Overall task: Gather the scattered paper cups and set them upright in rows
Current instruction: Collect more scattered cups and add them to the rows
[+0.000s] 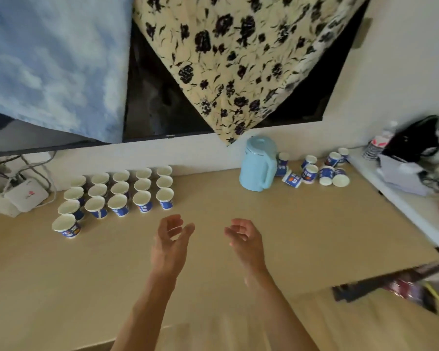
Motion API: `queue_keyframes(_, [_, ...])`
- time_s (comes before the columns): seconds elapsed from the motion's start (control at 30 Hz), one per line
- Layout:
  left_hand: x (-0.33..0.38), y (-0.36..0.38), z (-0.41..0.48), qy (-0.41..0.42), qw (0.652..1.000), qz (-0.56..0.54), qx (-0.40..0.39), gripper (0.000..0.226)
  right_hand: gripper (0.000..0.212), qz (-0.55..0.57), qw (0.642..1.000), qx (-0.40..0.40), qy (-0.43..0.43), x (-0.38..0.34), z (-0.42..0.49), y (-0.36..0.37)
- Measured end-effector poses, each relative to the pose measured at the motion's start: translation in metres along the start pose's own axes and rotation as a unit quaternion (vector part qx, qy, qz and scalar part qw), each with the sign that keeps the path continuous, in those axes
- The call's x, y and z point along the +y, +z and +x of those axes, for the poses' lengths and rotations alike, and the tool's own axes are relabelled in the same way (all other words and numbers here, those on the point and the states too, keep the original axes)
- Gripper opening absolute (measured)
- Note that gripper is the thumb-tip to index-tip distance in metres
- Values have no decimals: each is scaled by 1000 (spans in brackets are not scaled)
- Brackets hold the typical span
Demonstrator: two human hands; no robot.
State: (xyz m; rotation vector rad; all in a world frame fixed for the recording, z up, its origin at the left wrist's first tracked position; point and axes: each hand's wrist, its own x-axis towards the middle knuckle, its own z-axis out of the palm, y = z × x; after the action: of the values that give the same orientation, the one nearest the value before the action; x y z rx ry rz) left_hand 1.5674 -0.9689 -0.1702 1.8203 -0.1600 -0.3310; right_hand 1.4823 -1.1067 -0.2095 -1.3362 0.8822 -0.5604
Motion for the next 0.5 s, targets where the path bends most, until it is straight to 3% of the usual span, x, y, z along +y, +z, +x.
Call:
queue_keyframes(0.27, [27, 116, -59, 30, 997, -24, -63, 26, 19, 21, 998, 54, -4, -13, 14, -132])
queue_keyframes(0.5, [43, 179, -64, 41, 993, -9, -110, 22, 16, 51, 994, 89, 27, -6, 35, -191])
